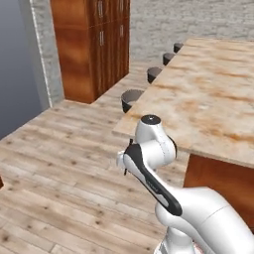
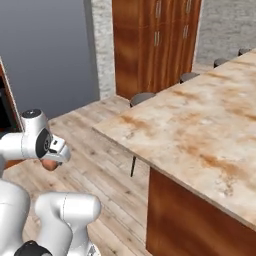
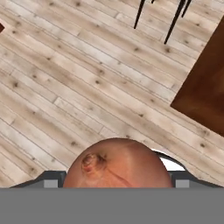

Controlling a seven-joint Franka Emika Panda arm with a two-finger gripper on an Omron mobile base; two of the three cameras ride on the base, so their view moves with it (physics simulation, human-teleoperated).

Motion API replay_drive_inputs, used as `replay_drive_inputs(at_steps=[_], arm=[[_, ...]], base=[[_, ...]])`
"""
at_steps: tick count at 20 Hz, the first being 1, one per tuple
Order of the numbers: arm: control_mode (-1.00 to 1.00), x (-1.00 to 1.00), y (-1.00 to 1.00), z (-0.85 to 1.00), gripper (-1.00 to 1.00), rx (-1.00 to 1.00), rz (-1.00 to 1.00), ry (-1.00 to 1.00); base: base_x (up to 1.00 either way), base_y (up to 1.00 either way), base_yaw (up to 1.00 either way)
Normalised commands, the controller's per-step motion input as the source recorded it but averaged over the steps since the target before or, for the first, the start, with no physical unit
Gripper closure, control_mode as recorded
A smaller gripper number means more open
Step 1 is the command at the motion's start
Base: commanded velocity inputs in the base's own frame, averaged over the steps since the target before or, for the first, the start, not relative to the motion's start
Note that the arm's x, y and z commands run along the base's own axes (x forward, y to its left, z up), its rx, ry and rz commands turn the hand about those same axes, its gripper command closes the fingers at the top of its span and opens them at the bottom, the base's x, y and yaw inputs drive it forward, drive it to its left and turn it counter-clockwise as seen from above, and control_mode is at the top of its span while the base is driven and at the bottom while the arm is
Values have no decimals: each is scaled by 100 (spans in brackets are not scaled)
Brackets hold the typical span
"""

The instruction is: Turn on the sink faucet. Then move the onion from the counter to the sink. Turn off the sink. Move the vegetable from the sink to the pot next to the stove. Finally move the pot to the front right burner.

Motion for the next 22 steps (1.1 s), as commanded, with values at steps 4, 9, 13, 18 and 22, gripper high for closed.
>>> replay_drive_inputs(at_steps=[4, 9, 13, 18, 22], arm=[[100, 0, 0, 0, 100, 0, 0, 0], [100, 0, 0, 0, 100, 0, 0, 0], [100, 0, 0, 0, 100, 0, 0, 0], [100, 0, 0, 0, 100, 0, 0, 0], [100, 0, 0, 0, 100, 0, 0, 0]], base=[[-100, -2, -63], [-91, -22, -64], [-69, -44, -63], [-43, -59, -63], [-40, -64, -61]])
